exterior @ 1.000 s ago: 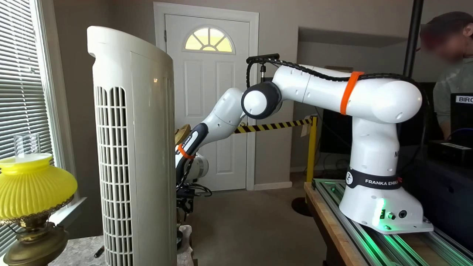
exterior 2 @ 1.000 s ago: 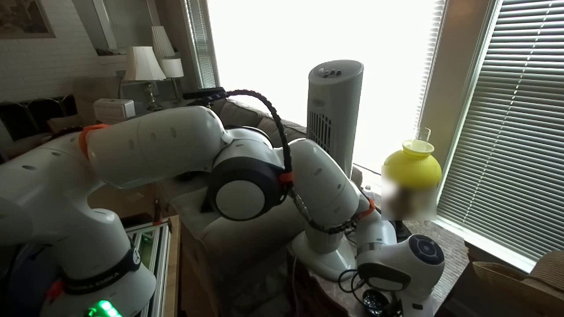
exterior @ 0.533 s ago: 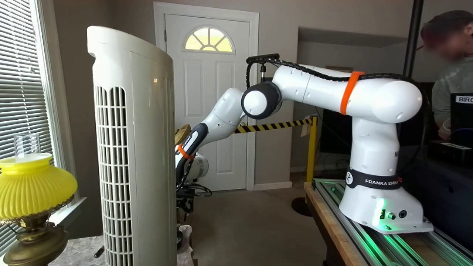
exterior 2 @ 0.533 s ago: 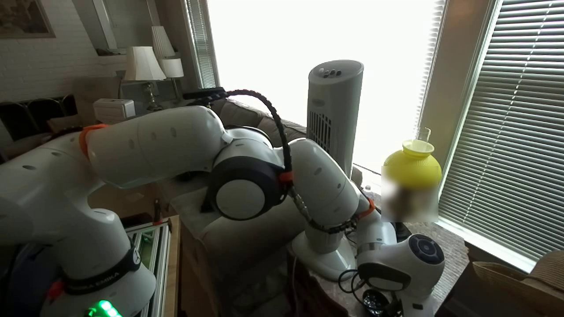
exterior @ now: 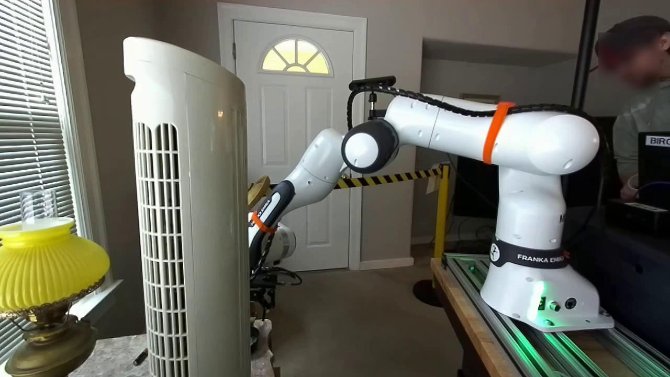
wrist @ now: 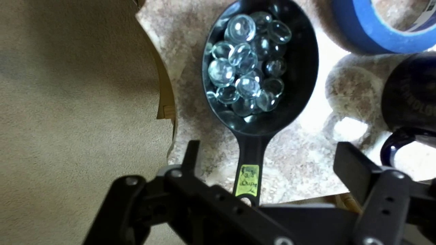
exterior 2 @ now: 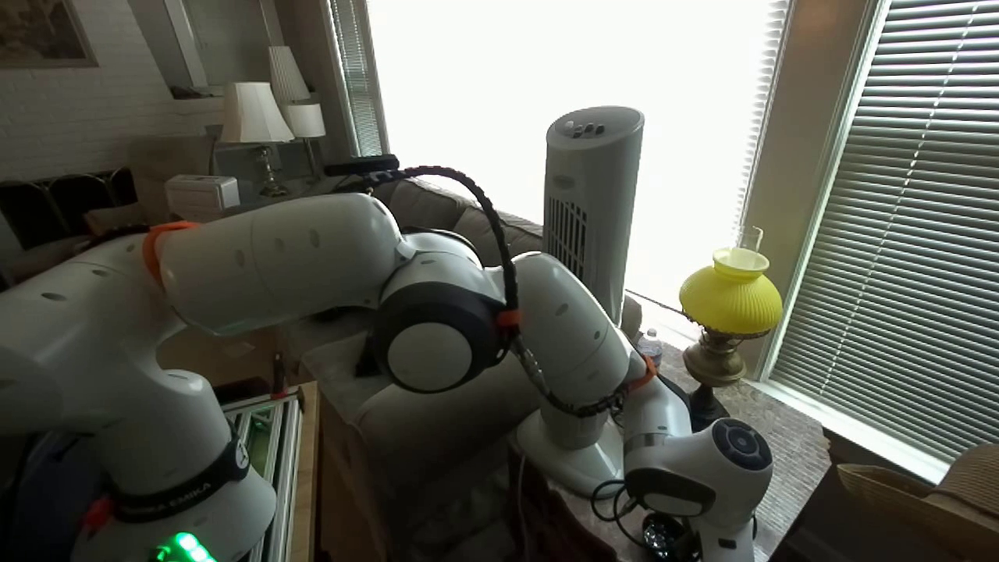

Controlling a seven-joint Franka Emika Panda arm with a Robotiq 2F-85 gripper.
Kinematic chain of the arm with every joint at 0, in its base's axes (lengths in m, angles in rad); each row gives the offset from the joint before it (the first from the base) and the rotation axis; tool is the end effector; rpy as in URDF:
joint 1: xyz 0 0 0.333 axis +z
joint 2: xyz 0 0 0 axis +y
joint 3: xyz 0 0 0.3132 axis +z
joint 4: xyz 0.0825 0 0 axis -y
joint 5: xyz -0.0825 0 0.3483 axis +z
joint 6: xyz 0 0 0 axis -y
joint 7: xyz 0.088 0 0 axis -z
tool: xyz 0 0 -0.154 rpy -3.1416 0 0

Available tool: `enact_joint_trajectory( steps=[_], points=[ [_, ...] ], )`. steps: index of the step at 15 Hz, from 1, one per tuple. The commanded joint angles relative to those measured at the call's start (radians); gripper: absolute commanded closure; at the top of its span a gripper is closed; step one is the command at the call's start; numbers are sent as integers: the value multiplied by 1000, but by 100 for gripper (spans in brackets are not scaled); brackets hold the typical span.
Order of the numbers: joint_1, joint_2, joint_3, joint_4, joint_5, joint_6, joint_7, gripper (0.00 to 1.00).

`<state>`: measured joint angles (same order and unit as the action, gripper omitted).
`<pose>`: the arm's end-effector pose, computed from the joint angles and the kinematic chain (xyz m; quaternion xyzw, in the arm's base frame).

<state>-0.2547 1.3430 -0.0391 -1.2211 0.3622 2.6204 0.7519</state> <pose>0.6522 -0.1918 -0.0718 -0.7862 0.6126 -0.0116 0.0805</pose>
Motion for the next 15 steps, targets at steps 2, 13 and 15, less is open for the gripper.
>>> enact_joint_trajectory(
  steps=[2, 13, 15],
  points=[
    [19, 46, -25, 33, 13, 32, 1, 0],
    [17, 57, -31, 27, 12, 56, -11, 21],
    [14, 58, -27, 28, 13, 57, -15, 23]
  ],
)
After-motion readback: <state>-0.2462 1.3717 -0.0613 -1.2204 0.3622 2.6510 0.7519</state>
